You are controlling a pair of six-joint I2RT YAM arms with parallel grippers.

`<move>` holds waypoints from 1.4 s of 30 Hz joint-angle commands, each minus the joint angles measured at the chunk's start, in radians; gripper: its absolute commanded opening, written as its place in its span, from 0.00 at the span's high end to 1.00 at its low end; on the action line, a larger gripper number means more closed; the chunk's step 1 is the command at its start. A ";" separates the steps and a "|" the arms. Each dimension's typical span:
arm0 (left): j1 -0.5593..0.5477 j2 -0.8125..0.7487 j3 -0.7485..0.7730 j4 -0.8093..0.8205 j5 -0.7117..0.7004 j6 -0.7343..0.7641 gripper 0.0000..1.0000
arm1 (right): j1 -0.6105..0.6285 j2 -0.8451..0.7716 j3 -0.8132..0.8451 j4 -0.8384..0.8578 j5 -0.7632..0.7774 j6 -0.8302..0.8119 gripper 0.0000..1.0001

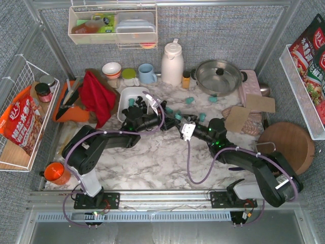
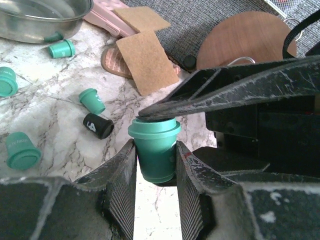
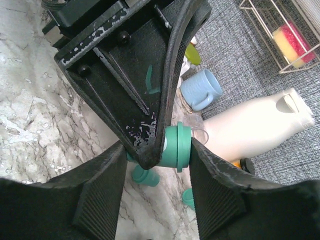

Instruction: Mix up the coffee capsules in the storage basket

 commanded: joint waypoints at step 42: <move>0.412 0.042 0.201 -0.515 -0.514 0.277 0.01 | -0.053 0.609 0.851 -0.968 0.626 1.364 0.27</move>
